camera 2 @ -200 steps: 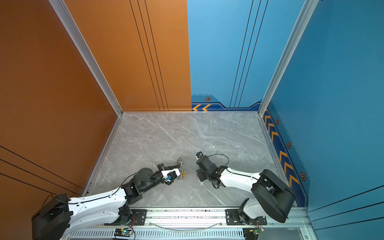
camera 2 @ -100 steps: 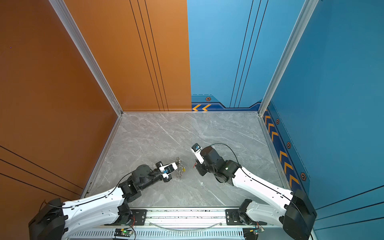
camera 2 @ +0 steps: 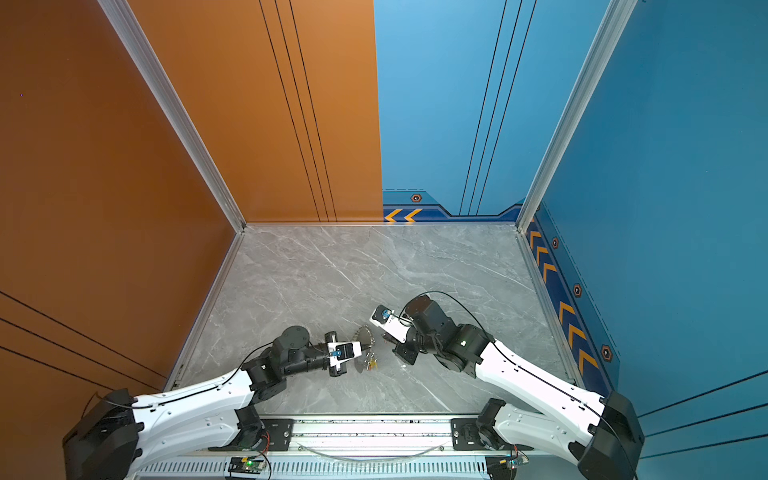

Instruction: Put the keys on the keyring

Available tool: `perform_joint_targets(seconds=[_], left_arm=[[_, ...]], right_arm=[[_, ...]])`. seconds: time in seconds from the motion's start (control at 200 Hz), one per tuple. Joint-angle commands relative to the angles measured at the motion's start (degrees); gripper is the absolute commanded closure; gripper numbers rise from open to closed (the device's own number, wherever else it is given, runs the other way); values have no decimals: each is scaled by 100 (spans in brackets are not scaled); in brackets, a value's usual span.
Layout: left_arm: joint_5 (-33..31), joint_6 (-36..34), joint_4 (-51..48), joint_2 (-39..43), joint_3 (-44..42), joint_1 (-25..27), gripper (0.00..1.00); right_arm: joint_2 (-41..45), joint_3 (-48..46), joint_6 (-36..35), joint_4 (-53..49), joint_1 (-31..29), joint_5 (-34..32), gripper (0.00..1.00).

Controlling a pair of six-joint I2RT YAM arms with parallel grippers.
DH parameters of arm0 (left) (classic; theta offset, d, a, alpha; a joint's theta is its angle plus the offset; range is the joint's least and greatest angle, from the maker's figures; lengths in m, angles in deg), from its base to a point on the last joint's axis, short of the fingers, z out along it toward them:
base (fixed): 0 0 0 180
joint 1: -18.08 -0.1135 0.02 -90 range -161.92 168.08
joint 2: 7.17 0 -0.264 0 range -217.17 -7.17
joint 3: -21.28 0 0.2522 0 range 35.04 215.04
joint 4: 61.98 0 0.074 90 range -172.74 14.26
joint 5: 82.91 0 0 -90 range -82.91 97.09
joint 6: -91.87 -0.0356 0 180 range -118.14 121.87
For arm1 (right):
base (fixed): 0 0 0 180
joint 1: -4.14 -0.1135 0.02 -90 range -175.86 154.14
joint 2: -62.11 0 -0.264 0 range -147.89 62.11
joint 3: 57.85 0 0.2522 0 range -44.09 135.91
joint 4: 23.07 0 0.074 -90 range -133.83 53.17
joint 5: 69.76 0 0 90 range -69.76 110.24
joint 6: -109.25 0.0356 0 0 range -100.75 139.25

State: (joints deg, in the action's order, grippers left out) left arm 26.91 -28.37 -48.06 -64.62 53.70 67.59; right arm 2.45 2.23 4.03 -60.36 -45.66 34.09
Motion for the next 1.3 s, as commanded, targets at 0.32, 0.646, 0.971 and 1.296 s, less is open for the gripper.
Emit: perform_joint_targets(seconds=[0.32, 0.646, 0.971, 1.296], left_arm=[[293, -1133, 53, 287, -294, 249, 100], [-9, -1486, 185, 361, -434, 420, 100], [1, -1507, 343, 373, -519, 434, 100], [118, -1449, 352, 374, -515, 414, 100]], right_arm=[[156, -170, -684, -319, -551, 375, 100], [67, -271, -784, -222, -721, 139, 100], [88, -431, -872, -56, -943, -262, 100], [318, -734, -1125, 416, -1256, -1108, 100]])
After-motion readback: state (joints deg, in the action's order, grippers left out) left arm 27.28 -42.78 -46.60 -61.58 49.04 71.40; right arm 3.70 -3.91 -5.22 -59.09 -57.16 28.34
